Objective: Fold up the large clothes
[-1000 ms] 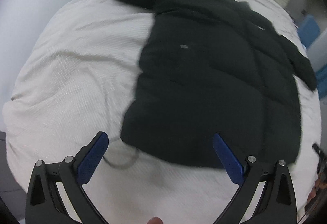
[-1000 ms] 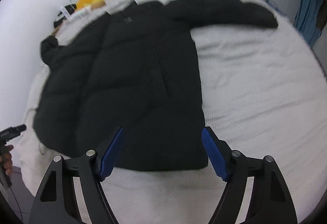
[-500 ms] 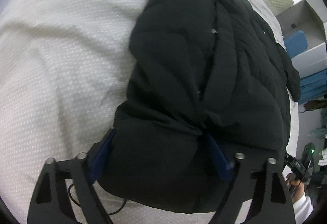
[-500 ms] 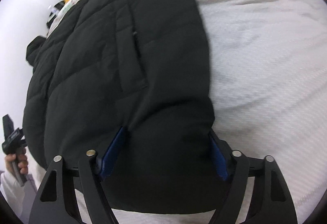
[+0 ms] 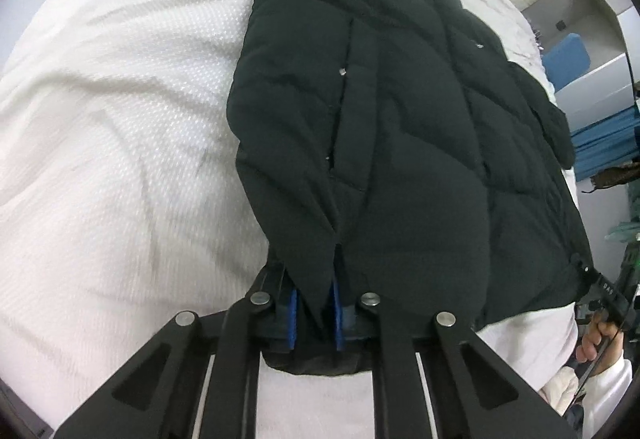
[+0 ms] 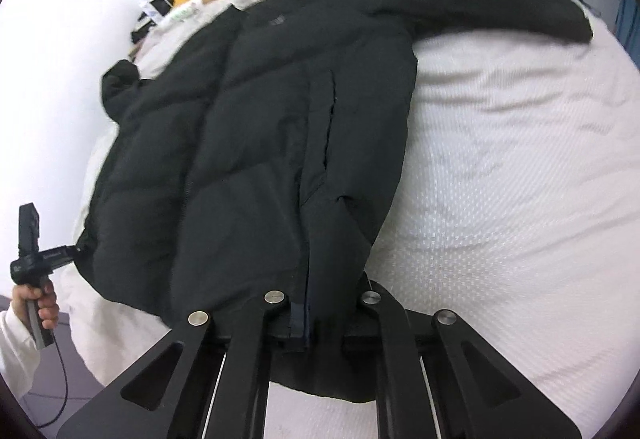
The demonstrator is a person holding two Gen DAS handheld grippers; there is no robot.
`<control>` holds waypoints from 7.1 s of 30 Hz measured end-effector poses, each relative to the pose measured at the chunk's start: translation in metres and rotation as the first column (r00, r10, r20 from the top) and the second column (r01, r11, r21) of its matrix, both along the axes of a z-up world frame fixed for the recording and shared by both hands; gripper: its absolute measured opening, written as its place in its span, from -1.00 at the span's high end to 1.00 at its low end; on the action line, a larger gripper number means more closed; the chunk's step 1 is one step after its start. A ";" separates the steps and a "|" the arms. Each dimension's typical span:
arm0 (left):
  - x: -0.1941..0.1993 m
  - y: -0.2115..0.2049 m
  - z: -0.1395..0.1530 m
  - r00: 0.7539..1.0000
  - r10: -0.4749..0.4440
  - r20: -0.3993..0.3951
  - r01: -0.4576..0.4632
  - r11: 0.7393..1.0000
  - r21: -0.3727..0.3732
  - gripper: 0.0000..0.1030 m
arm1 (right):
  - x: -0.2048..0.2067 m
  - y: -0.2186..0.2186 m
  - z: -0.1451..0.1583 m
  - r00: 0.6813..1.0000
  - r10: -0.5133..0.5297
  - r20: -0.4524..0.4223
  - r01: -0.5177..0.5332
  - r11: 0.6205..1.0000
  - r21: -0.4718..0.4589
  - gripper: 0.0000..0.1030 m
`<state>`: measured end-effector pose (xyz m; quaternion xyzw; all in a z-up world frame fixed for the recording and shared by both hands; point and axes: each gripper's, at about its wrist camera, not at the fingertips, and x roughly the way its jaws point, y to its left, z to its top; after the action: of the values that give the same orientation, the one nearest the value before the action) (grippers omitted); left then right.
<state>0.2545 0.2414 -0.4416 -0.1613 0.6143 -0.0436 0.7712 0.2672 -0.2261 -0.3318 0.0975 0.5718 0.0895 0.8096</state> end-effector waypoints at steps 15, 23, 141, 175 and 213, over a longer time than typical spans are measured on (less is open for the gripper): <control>-0.089 0.011 0.074 0.999 -0.002 -0.042 0.003 1.000 0.012 0.83 | -0.112 0.016 0.056 0.995 0.048 -0.086 -0.053 0.997 -0.057 0.89; -0.128 0.012 0.061 0.992 -0.043 -0.120 0.050 0.997 0.053 0.81 | -0.153 0.015 0.037 0.984 0.035 -0.173 -0.056 0.992 -0.117 0.89; -0.028 -0.255 0.324 0.956 0.034 0.293 -0.120 0.953 0.280 -0.42 | -0.023 -0.151 0.193 0.930 -0.242 0.276 0.260 0.965 -0.033 -0.25; 0.076 -0.279 0.245 0.939 0.244 0.242 -0.327 0.853 0.406 -0.42 | 0.247 -0.404 -0.090 0.806 -0.592 0.011 0.578 0.790 0.206 -0.25; 0.004 -0.252 0.301 0.928 0.193 0.319 -0.315 0.864 0.393 -0.42 | 0.110 -0.376 0.096 0.731 -0.600 0.324 0.568 0.799 0.197 0.94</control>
<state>0.2581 -0.0104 -0.1411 -0.0569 0.4709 0.1767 0.8624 0.3767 -0.6016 -0.2355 0.2876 0.3443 -0.1287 0.8844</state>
